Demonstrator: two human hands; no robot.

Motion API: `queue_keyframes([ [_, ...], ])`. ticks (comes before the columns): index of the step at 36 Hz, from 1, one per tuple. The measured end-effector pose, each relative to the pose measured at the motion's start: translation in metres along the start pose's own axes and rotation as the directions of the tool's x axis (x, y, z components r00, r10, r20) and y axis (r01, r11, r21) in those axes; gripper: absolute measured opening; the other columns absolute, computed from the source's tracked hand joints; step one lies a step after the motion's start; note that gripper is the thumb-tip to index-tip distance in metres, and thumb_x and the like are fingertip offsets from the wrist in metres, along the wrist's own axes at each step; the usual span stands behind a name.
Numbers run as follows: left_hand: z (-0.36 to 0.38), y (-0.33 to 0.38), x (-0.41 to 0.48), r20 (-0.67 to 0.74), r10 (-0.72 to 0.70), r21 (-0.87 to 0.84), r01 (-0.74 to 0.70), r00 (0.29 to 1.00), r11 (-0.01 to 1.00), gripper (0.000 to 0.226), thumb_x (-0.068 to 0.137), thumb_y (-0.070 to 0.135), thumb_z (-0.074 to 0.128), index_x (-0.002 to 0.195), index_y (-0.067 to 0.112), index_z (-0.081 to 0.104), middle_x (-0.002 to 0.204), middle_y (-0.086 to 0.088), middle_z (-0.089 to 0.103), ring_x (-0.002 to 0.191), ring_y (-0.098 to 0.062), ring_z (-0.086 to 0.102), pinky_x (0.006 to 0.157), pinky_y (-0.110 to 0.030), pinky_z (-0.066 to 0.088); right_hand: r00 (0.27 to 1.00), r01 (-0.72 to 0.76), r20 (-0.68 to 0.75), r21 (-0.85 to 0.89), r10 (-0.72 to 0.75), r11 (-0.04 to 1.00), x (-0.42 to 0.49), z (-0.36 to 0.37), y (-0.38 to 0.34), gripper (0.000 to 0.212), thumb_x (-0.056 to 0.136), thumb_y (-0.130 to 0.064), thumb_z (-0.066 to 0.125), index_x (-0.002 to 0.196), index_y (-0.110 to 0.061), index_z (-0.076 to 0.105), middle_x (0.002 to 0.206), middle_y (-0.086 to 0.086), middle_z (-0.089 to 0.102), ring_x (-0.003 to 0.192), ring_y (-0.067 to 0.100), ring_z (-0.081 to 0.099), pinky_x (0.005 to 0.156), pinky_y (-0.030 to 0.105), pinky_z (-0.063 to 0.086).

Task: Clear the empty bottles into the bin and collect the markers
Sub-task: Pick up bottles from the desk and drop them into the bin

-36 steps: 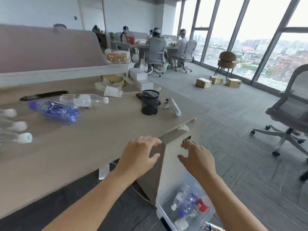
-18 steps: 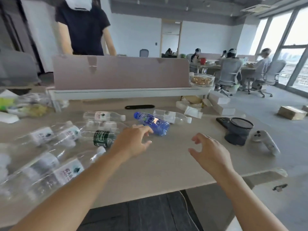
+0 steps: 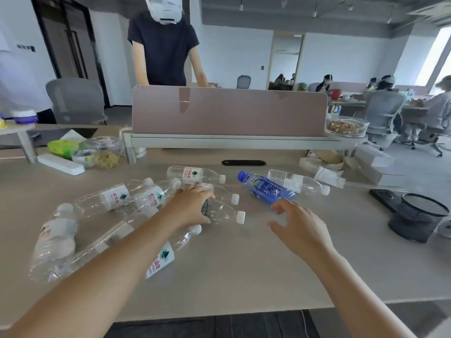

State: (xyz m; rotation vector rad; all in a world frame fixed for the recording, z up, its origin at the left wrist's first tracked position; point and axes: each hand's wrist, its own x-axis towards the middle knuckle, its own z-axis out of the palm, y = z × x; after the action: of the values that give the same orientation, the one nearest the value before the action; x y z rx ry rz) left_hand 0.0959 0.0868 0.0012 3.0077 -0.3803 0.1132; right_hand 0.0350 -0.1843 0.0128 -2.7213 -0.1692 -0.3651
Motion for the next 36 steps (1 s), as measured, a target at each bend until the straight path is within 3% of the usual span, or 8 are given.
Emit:
queue_keyframes([
  [6,0.008,0.009,0.01,0.009,0.055,0.019,-0.055,0.998,0.998,0.078,0.063,0.047,0.081,0.133,0.032,0.048,0.136,0.007,0.05,0.133,-0.019,0.034,0.107,-0.038,0.027,1.0,0.026,-0.002,-0.014,-0.026,1.0,-0.003,0.0,-0.01,0.033,0.085,-0.043,0.061,0.116,-0.035,0.056,0.114,-0.02,0.062,0.099,0.009,0.059,0.071,0.026,0.038],
  [12,-0.006,0.016,-0.001,-0.178,0.086,0.039,-0.08,0.98,0.996,0.075,0.064,0.054,0.075,0.132,0.037,0.049,0.126,0.013,0.056,0.119,-0.016,0.045,0.099,-0.037,0.031,0.998,0.068,0.0,-0.016,-0.068,0.998,-0.01,-0.003,-0.021,0.031,0.084,-0.044,0.063,0.114,-0.037,0.056,0.113,-0.02,0.062,0.098,0.007,0.057,0.072,0.026,0.038],
  [21,-0.058,-0.017,-0.068,-0.395,-0.004,0.093,0.044,0.918,0.995,0.08,0.067,0.059,0.075,0.137,0.033,0.046,0.135,0.01,0.053,0.124,-0.018,0.045,0.104,-0.038,0.03,0.974,0.207,0.081,0.066,-0.212,0.976,-0.019,0.01,-0.066,0.036,0.083,-0.043,0.066,0.117,-0.036,0.056,0.113,-0.023,0.06,0.101,0.004,0.056,0.074,0.027,0.041],
  [29,-0.083,-0.072,-0.15,-0.397,-0.158,0.129,0.225,0.904,0.966,0.081,0.067,0.074,0.063,0.136,0.033,0.047,0.134,0.008,0.052,0.125,-0.019,0.044,0.105,-0.041,0.028,0.782,0.546,0.273,0.131,-0.56,0.827,-0.024,0.041,-0.138,0.052,0.082,-0.04,0.069,0.129,-0.034,0.048,0.131,-0.016,0.051,0.117,0.009,0.05,0.091,0.034,0.047],
  [33,-0.091,-0.09,-0.183,-0.372,-0.23,0.137,0.299,0.899,0.944,0.079,0.07,0.066,0.067,0.138,0.034,0.045,0.139,0.009,0.048,0.13,-0.019,0.039,0.108,-0.04,0.025,0.66,0.69,0.3,0.123,-0.689,0.714,-0.025,0.056,-0.17,0.062,0.08,-0.044,0.072,0.135,-0.035,0.043,0.136,-0.015,0.046,0.122,0.011,0.04,0.098,0.03,0.04],
  [36,-0.093,-0.1,-0.202,-0.362,-0.267,0.151,0.338,0.893,0.929,0.077,0.072,0.062,0.069,0.139,0.035,0.043,0.143,0.01,0.045,0.131,-0.018,0.037,0.108,-0.04,0.026,0.603,0.746,0.343,0.077,-0.72,0.662,-0.026,0.066,-0.189,0.071,0.078,-0.046,0.073,0.139,-0.035,0.039,0.141,-0.012,0.044,0.126,0.013,0.038,0.107,0.035,0.034],
])
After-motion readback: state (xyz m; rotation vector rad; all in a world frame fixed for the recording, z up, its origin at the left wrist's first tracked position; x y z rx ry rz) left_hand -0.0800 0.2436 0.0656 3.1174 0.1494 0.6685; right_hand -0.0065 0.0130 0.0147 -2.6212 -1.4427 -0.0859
